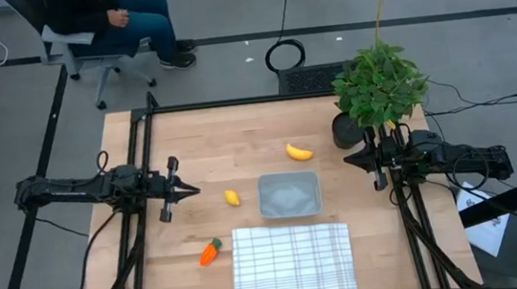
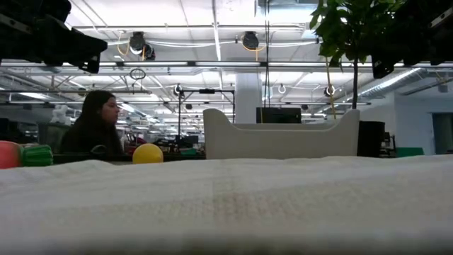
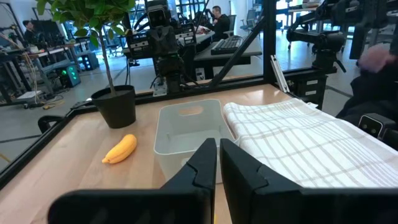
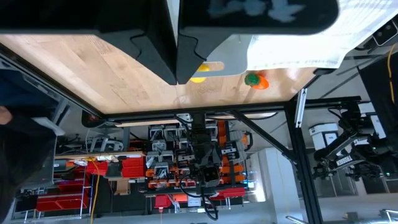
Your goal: Pick and placing Produce into tupperware
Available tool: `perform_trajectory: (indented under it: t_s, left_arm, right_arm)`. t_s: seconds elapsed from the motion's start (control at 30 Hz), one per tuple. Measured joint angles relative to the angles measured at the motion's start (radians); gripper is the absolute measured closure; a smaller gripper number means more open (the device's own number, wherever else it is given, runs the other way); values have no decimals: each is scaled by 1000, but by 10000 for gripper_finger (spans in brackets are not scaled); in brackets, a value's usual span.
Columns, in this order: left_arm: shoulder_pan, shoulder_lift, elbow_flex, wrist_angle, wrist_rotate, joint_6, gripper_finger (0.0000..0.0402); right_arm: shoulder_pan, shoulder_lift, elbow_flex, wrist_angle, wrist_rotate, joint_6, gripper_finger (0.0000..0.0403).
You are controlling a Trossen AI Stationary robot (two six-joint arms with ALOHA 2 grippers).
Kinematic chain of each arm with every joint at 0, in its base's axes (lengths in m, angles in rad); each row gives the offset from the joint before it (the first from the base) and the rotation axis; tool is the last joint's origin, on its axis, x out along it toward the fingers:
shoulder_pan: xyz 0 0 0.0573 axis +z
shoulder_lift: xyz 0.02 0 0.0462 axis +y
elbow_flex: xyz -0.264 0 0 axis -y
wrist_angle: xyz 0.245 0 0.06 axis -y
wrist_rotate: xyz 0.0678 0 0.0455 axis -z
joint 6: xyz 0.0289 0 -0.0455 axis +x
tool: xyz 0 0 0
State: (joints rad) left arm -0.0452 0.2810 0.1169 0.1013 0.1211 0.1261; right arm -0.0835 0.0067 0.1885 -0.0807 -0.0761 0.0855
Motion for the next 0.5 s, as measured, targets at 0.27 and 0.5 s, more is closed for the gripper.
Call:
perform_trajectory:
  t_s: [0.27, 0.5]
  left_arm:
    - [0, 0, 0, 0, 0, 0, 376]
    - [0, 0, 0, 0, 0, 0, 376]
  right_arm:
    - [0, 0, 0, 0, 0, 0, 403]
    - [0, 0, 0, 0, 0, 0, 403]
